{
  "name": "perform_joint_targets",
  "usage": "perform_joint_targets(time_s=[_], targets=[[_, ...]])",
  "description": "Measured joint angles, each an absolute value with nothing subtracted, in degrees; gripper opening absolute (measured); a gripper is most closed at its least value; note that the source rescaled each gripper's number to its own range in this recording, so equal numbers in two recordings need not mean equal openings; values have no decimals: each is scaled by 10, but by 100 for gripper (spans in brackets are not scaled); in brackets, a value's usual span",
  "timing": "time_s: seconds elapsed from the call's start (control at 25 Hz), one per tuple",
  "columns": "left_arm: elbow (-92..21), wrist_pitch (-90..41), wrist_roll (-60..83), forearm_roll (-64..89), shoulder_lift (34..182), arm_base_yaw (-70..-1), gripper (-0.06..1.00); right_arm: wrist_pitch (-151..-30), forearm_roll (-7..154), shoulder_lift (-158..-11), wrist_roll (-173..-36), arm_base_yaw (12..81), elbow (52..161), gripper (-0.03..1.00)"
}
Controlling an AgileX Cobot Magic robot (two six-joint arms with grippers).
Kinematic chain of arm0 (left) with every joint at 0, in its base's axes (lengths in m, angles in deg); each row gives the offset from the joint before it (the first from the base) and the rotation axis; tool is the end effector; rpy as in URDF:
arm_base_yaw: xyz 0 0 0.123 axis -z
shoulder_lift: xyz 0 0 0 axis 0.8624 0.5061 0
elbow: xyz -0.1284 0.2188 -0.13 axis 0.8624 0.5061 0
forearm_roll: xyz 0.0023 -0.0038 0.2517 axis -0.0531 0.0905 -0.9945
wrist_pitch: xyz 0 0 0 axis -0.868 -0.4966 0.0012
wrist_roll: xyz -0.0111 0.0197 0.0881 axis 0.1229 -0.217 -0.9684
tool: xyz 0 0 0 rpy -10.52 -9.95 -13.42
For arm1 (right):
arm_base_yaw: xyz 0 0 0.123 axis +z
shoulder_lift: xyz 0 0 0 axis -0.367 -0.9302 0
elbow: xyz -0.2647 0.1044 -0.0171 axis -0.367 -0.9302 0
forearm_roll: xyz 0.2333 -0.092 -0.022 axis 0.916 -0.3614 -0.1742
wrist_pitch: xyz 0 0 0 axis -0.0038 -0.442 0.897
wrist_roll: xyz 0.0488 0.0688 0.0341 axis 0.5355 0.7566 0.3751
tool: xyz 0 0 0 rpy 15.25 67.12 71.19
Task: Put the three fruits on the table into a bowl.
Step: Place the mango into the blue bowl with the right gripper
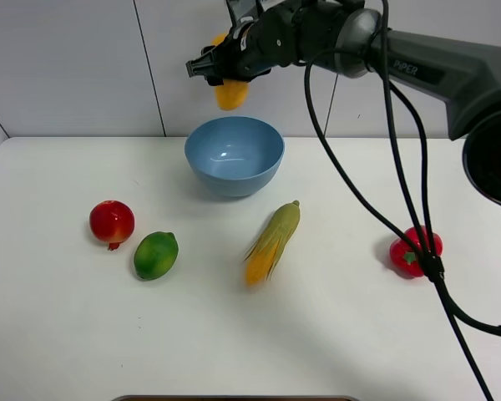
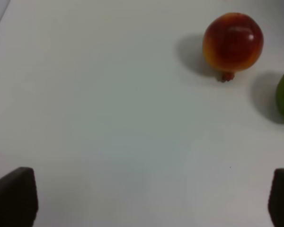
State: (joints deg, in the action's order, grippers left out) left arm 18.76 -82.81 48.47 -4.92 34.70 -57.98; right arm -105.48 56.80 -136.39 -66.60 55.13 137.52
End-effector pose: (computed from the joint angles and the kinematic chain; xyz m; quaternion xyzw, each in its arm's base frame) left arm -0.0004 0.0061 0.2590 -0.0084 0.8733 0.0195 0.4868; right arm 0.4376 0.2839 0.2653 -0.1868 0.8578 0.1401 0.4579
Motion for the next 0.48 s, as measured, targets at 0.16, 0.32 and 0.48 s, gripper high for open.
perform_joint_targets(time_s=[0.16, 0.32, 0.48], targets=[[188, -828, 485, -49, 347, -580, 100, -1054, 559, -1401, -666, 551, 1376, 4], [188, -828, 485, -49, 347, -580, 100, -1043, 555, -1432, -666, 551, 1378, 4], [188, -828, 485, -49, 347, -580, 100, -1020, 553, -1459, -666, 551, 1380, 4]])
